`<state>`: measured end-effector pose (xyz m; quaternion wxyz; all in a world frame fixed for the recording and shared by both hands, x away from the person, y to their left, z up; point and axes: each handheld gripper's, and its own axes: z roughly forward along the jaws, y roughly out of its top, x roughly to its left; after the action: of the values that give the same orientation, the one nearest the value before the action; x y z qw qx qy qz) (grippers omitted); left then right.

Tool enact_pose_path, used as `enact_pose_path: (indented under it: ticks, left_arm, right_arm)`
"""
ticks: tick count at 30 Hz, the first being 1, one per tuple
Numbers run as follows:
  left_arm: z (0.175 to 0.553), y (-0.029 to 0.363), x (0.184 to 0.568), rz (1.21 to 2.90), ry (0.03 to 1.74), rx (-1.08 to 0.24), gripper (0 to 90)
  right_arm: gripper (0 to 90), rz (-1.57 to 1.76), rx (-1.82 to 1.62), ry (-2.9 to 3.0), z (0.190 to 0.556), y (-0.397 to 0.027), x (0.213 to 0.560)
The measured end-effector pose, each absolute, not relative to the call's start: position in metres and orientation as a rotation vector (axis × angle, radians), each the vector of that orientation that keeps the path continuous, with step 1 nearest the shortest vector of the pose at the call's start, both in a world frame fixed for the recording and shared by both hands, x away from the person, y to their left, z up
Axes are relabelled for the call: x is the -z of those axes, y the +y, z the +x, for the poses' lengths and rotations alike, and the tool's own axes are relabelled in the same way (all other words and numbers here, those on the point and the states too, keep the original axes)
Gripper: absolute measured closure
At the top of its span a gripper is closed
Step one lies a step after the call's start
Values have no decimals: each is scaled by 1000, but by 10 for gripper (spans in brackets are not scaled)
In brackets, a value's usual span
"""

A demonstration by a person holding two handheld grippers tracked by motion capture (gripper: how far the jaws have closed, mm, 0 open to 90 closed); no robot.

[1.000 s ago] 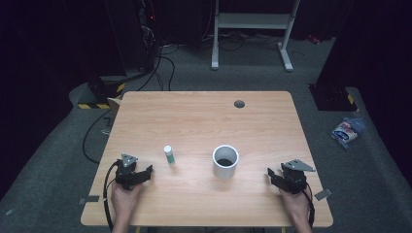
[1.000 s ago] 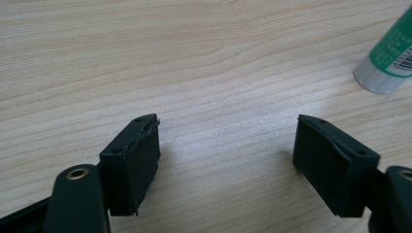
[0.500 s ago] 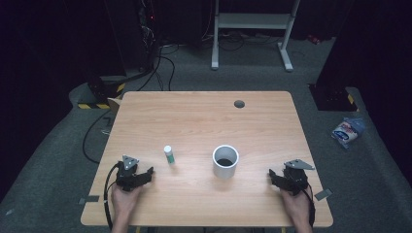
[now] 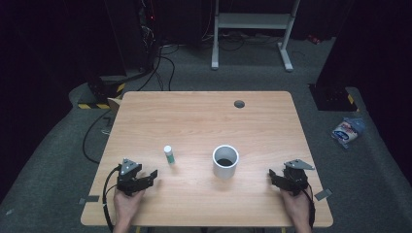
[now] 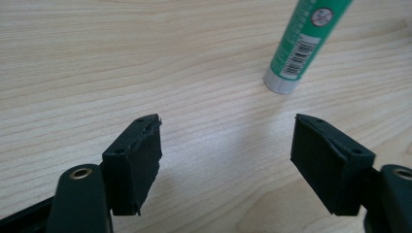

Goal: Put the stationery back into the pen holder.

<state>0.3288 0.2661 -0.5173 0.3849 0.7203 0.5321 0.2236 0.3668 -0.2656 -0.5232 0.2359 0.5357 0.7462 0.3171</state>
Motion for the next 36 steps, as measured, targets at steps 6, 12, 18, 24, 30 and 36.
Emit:
enact_pose_path:
  ticks: [6,12,18,24,30,36]
  left_arm:
    - [327,258,515,1857,1320,-557,267]
    - [330,249,512,1874,1273,-532,252]
    - [336,239,508,1895,1245,-510,222]
    - [344,232,504,1905,1227,-501,221]
    - [354,229,497,1883,1235,-504,232]
    - [362,225,492,1883,1213,-500,249]
  right_arm:
    - [301,1469,-870,2047,367,-266,523]
    - [302,1458,-869,2047,367,-266,523]
    - [303,1465,-868,2047,366,-266,523]
    - [303,1466,-868,2047,366,-266,523]
    - [303,1464,-869,2049,366,-266,523]
    - [302,1465,-869,2048,366,-266,523]
